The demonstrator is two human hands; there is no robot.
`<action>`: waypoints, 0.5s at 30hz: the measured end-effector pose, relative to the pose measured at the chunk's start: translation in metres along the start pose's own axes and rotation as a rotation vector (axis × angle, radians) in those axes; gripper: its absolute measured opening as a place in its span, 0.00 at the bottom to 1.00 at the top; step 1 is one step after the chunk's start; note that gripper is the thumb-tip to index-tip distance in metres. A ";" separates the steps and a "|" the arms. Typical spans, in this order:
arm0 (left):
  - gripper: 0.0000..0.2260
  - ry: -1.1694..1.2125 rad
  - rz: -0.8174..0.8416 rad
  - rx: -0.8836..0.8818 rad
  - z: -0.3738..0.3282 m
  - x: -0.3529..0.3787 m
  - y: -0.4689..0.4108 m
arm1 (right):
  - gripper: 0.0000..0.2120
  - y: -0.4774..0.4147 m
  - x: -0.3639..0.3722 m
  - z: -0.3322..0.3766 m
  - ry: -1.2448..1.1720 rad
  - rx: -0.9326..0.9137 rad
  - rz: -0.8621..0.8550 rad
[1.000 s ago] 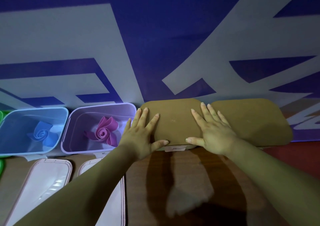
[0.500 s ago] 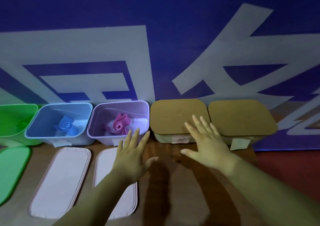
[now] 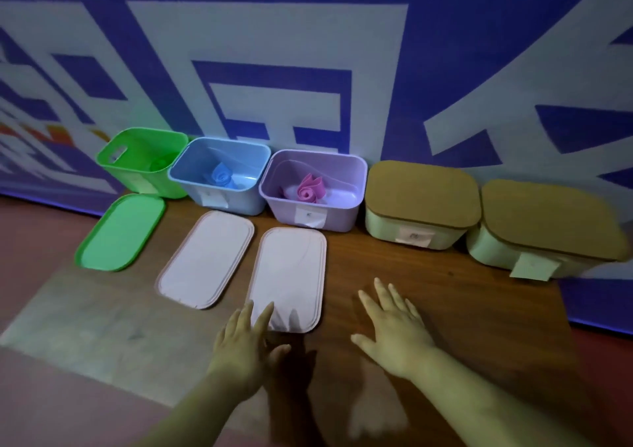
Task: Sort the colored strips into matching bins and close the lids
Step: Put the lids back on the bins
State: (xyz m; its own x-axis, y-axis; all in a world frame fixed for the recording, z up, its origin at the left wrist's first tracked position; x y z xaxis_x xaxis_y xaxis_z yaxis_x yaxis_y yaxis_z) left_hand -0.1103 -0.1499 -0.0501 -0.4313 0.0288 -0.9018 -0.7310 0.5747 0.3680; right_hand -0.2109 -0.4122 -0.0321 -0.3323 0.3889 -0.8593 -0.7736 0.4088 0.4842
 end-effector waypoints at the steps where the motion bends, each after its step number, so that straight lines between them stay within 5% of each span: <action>1: 0.38 0.012 -0.003 -0.012 0.008 0.004 0.008 | 0.40 0.001 0.006 0.006 0.003 -0.009 0.012; 8: 0.38 0.064 0.022 -0.031 0.050 0.017 0.014 | 0.38 -0.008 0.033 0.049 0.002 -0.024 0.060; 15: 0.36 0.049 0.036 0.141 0.087 0.023 -0.032 | 0.38 -0.033 0.065 0.109 -0.114 0.013 0.088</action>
State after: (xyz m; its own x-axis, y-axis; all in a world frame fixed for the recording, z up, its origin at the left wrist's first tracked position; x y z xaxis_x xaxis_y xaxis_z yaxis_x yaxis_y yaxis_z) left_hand -0.0508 -0.0959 -0.1019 -0.4836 0.0130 -0.8752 -0.6346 0.6835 0.3608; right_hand -0.1480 -0.3106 -0.0857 -0.3344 0.5148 -0.7894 -0.7367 0.3796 0.5596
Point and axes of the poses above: each hand's wrist, its own y-axis away from the middle knuckle, its own x-axis out of the palm, z = x × y, the point moved 5 cm from there along -y, towards the middle knuckle, and after that the axes turned 13 degrees about x, right-handed, at the moved point
